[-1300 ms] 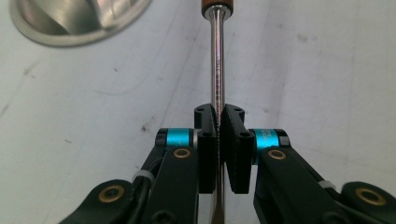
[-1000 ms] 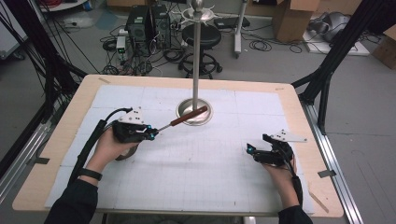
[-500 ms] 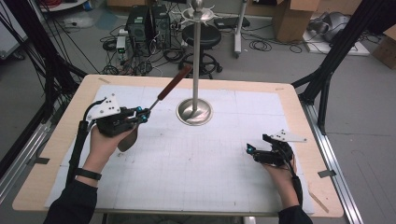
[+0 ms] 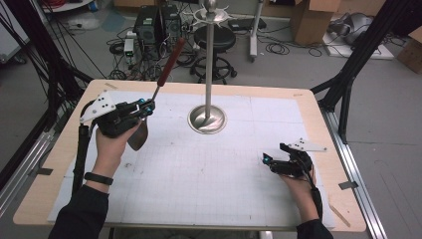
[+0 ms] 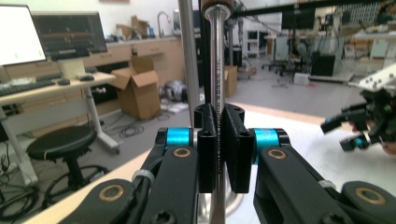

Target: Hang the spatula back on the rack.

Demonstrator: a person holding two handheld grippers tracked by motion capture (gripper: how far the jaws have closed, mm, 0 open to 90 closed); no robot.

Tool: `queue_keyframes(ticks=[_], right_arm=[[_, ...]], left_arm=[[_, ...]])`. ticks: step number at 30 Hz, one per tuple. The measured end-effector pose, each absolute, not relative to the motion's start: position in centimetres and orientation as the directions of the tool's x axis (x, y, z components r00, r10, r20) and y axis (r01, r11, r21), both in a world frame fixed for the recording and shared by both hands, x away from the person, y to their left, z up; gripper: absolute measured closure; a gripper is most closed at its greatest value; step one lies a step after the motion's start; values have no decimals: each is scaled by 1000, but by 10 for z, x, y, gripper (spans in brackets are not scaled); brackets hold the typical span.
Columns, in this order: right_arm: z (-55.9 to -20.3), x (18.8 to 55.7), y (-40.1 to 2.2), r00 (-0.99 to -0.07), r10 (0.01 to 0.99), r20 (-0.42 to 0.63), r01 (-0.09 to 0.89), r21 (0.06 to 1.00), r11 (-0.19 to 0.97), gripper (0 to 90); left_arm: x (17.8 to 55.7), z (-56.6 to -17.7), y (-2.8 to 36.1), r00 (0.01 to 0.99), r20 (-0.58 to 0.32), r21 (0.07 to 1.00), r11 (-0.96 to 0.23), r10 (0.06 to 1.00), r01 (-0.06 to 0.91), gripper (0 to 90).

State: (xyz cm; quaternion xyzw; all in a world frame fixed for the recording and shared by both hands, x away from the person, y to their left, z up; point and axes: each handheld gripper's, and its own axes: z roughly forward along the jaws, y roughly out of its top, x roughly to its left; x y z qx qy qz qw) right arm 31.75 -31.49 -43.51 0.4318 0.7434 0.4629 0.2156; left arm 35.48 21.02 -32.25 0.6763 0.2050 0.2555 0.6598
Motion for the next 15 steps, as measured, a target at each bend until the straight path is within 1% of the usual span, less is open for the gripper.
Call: queue_keyframes(ticks=[10, 15], right_arm=[[-435, 318, -315, -533, 842, 81, 444, 874, 197, 158], [-435, 318, -315, -534, 842, 81, 444, 874, 197, 158]], left_arm=[[360, -314, 206, 776, 83, 994, 3, 625, -109, 845], [364, -311, 202, 766, 96, 993, -10, 636, -117, 844]])
